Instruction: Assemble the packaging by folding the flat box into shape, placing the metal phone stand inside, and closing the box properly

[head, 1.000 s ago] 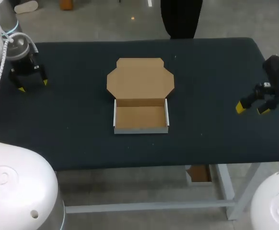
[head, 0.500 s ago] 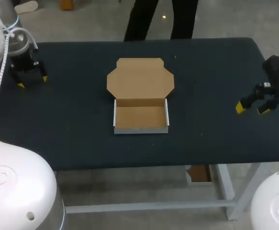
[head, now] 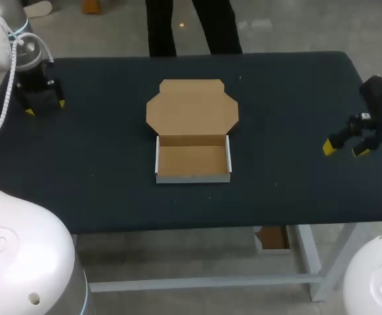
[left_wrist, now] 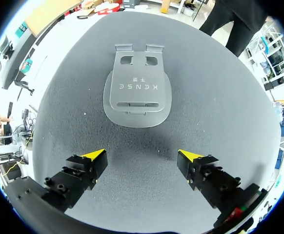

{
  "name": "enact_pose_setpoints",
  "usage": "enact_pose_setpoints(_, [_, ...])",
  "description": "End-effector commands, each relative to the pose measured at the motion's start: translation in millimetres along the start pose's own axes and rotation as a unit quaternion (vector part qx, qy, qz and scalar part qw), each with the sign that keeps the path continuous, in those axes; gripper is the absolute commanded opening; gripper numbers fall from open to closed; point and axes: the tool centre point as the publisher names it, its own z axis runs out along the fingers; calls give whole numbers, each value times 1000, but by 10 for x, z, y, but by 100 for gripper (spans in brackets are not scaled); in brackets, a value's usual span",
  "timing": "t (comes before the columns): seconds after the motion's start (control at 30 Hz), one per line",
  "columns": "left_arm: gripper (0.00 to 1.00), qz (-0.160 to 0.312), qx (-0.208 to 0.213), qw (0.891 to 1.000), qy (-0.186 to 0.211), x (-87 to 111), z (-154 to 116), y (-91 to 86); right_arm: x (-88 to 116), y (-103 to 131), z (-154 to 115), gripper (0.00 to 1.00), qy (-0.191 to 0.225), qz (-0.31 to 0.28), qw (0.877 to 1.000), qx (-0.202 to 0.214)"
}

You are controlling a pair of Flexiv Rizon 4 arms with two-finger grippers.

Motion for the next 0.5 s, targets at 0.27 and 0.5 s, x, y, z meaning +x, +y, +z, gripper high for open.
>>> enact_pose_setpoints(0.27, [100, -1, -7, 1000, -3, -2, 32, -193, 5, -1, -17, 100, 0, 0, 1000, 1])
enact_pose_setpoints(0.5, [100, -5, -6, 1000, -4, -29, 34, -262, 5, -1, -17, 100, 0, 0, 1000, 1])
